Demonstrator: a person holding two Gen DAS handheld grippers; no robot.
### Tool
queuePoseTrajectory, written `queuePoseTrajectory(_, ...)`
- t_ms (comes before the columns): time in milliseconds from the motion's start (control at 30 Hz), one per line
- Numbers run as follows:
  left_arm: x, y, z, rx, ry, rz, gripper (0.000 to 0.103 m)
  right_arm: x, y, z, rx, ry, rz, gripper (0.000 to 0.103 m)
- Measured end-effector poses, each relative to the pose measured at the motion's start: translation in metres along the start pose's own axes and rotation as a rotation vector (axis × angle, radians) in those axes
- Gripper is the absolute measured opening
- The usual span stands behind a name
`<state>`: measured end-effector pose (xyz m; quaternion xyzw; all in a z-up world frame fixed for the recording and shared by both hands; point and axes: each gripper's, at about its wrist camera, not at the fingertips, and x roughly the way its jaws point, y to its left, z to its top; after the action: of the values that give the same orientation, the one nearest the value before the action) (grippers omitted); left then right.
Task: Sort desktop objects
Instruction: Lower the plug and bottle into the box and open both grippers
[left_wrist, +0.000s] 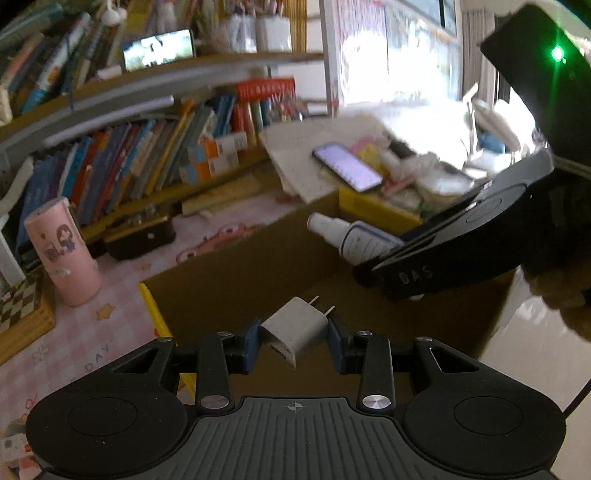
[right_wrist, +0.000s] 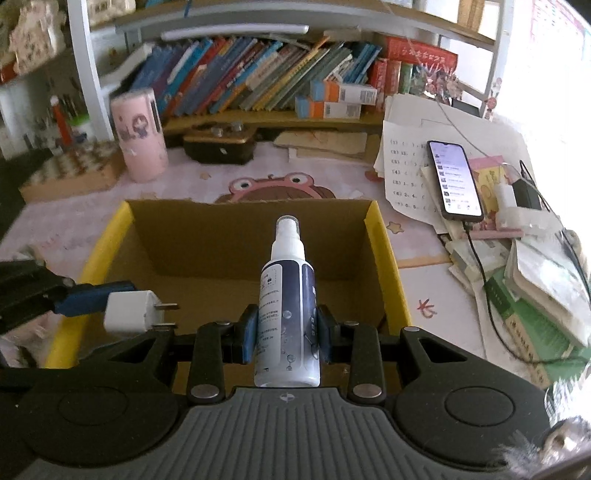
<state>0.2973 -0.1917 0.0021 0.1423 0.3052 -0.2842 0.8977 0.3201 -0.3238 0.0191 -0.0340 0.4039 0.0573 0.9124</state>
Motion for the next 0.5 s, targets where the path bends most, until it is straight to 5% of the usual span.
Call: queuePoseTrajectory(500,0.023,0.002,-0.009,0.044,0.089,0.018,0.036,0.061,-0.005,0.003,-0.138,0.177,-0.013,0.030)
